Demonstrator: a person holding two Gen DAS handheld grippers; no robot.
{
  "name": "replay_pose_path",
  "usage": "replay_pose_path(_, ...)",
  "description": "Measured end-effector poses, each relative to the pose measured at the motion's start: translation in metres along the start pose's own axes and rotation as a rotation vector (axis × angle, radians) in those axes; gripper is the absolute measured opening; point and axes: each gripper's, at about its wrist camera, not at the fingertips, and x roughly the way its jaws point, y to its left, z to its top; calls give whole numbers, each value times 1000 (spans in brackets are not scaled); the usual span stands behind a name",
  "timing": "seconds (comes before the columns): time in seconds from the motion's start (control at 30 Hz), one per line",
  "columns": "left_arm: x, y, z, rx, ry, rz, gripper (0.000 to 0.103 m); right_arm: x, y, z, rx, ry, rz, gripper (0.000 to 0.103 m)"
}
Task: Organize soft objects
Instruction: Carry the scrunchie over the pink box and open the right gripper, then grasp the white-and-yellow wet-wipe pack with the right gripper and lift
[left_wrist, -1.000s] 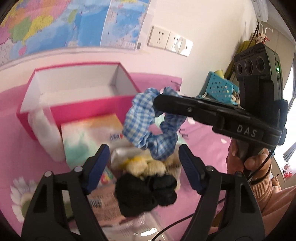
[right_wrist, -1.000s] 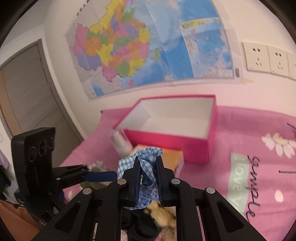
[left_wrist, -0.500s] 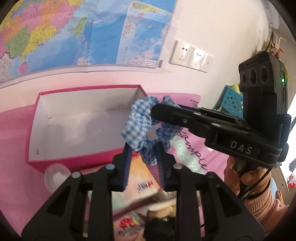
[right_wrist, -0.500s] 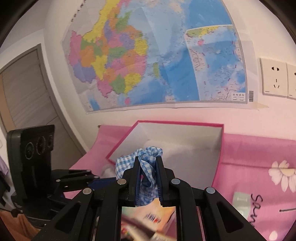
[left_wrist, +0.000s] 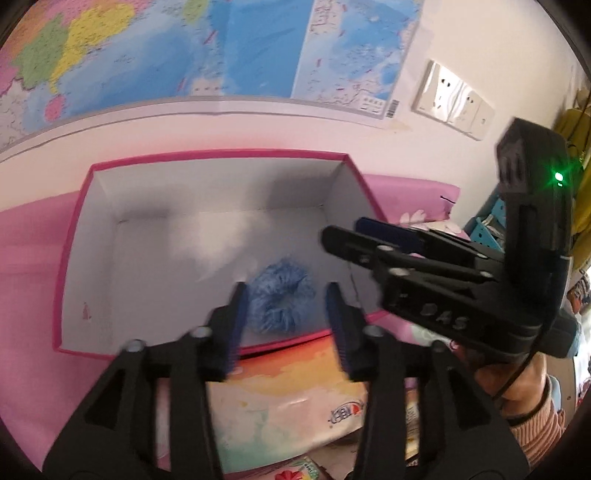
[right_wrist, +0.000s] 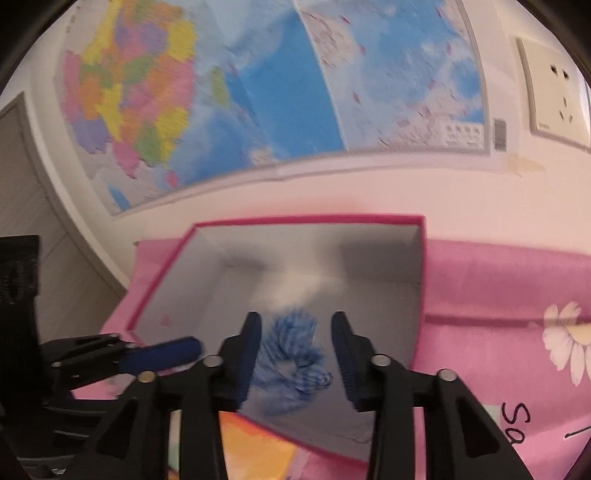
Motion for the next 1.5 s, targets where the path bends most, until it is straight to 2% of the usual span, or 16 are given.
replay_pose_path(0.03, -4, 0, -2, 5, -12, 7, 49, 0, -2, -1, 6, 1, -18, 43)
replay_pose_path(0.13, -24, -3, -11, 36, -64, 5, 49, -14, -6, -7, 22, -12, 25, 44)
replay_pose_path(0.27, -51, -11, -26, 102, -123, -19, 49, -53, -2, -22, -9, -44, 77, 51)
replay_pose_path(0.5, -77, -24, -61, 202, -144, -53, 49, -114, 1, -62, -47, -73, 129, 55)
replay_pose_path(0.8, -60, -28, -98, 228, -52, -117, 49, -129, -11, -133, -16, 2, 96, 55)
replay_pose_path(0.9, -54, -30, -108, 235, -23, -102, 49, -126, -16, -154, 1, 34, 89, 55)
replay_pose_path(1.1, -41, -37, -121, 259, 23, -118, 49, -115, -20, -172, 41, 58, 92, 54)
replay_pose_path(1.23, -33, -40, -121, 259, 41, -141, 49, -113, -15, -173, 38, 35, 97, 45)
replay_pose_path(1.3, -29, -41, -122, 258, 50, -148, 48, -111, -14, -173, 31, 26, 93, 32)
replay_pose_path(1.33, -27, -41, -122, 255, 57, -155, 45, -111, -15, -174, 29, 27, 91, 30)
replay_pose_path(1.5, -24, -42, -123, 254, 64, -171, 41, -110, -15, -175, 32, 19, 89, 25)
